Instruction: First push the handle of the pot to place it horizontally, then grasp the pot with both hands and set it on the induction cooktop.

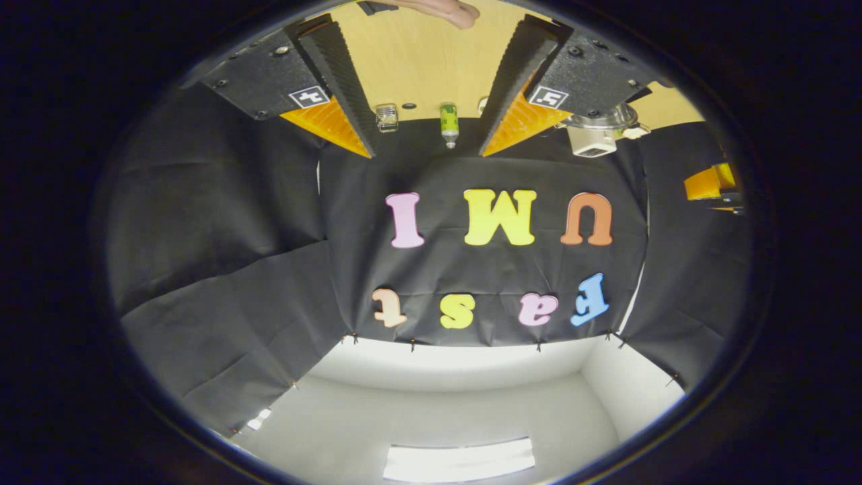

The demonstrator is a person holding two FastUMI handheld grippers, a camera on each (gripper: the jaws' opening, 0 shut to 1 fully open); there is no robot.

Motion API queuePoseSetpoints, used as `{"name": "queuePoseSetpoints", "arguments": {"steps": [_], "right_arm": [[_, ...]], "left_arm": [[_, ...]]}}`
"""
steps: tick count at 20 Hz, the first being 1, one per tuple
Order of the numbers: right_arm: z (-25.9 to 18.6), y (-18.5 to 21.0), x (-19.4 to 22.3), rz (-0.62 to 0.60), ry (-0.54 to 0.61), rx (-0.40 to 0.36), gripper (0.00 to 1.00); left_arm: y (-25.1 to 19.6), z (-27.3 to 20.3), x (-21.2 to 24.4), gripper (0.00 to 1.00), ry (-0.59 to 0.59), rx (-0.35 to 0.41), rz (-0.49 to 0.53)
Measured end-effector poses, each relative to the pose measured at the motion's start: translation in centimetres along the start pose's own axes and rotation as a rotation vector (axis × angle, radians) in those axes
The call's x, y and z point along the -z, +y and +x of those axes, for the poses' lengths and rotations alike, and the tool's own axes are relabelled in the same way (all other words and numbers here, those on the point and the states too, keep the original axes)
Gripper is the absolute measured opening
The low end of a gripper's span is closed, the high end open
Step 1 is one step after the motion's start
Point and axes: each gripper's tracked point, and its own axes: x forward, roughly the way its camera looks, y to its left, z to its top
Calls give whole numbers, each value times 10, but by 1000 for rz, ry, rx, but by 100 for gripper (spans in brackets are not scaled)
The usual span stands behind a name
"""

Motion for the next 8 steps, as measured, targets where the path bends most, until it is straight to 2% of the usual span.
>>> {"name": "queuePoseSetpoints", "arguments": {"steps": [8], "right_arm": [[-2,2,-4,-12,-12,-6,91]], "left_arm": [[9,5,4,96,1,-28,32]]}}
